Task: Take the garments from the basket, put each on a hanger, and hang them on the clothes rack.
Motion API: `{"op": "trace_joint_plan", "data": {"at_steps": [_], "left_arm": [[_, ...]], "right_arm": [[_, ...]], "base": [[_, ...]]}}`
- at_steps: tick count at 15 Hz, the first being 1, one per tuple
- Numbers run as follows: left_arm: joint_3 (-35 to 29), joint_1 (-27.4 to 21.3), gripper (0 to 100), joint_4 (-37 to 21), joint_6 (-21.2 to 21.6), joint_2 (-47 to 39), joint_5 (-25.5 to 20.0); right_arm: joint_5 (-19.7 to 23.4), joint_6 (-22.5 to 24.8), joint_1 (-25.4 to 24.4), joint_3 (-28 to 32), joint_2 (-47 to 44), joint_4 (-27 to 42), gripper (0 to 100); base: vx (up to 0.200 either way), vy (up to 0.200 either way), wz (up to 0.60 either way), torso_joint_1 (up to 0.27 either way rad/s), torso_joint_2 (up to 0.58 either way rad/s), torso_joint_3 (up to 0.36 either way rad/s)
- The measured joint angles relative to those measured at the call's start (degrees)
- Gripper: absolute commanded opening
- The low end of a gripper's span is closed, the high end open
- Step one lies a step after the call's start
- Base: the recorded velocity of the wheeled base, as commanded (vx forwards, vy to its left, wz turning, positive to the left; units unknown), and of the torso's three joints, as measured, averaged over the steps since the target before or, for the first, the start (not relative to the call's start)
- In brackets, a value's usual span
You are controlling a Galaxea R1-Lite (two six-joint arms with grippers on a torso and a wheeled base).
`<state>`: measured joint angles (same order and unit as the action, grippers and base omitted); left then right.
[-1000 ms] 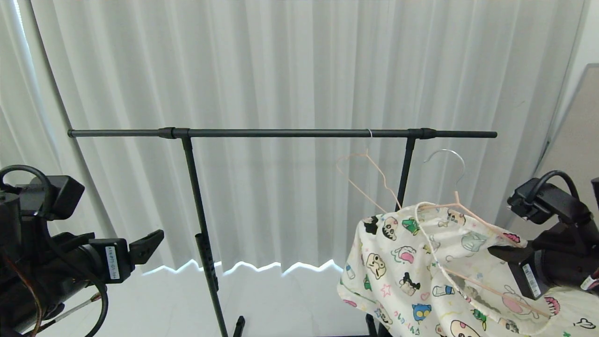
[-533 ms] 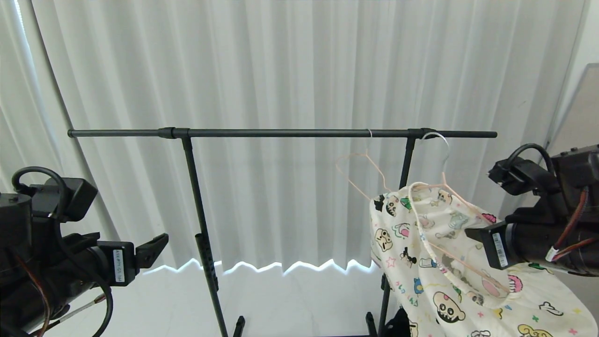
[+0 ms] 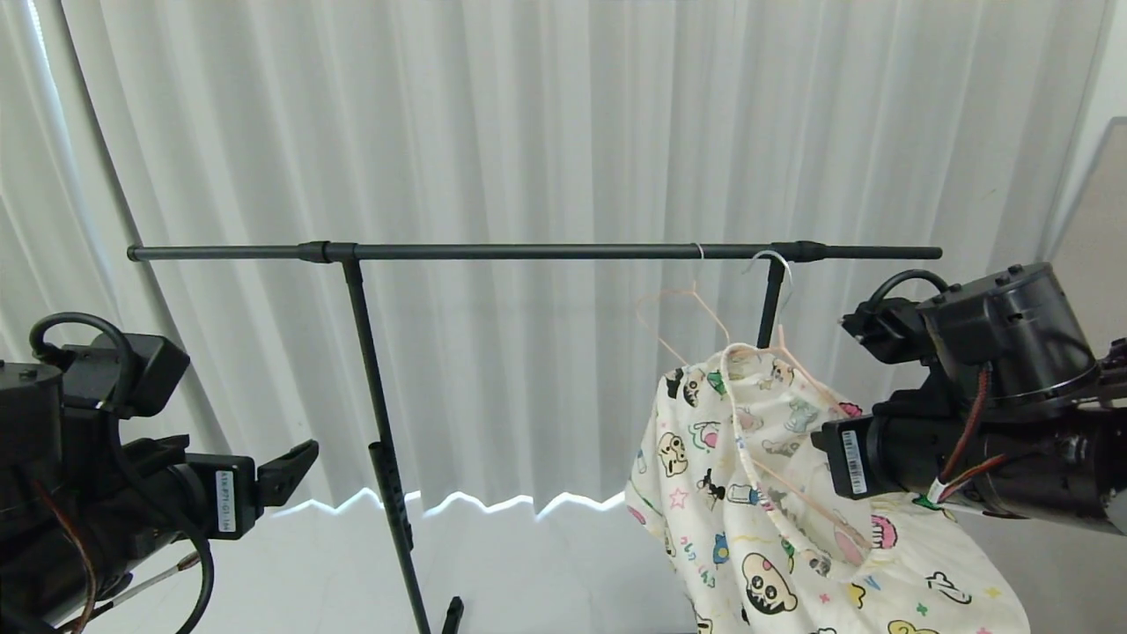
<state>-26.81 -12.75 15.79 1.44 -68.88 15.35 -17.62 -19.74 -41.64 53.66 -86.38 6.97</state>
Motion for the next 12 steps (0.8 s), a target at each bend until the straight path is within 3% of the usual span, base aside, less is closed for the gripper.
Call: {"op": "trace_joint_plan", "data": {"at_steps": [1, 7, 12], "left_arm": [[0.0, 0.0, 100, 0.0, 0.0, 0.0, 0.0], [0.2, -0.1, 100, 0.1, 0.0, -0.2, 0.0], [0.4, -0.1, 100, 0.2, 0.0, -0.1, 0.0]], "right_arm": [[-0.1, 0.0, -0.1, 0.0, -0.2, 0.0, 0], [-0.2, 0.0, 0.4, 0.7, -0.8, -0.3, 0], [0.0, 0.0, 0.6, 5.6, -2.4, -1.0, 0]], "base": [[0.000, 0.200, 0.00, 0.012, 0.01, 0.002], [0.000, 0.000, 0.00, 0.000, 0.00, 0.000], [0.200, 0.000, 0.00, -0.003, 0.00, 0.005]]}}
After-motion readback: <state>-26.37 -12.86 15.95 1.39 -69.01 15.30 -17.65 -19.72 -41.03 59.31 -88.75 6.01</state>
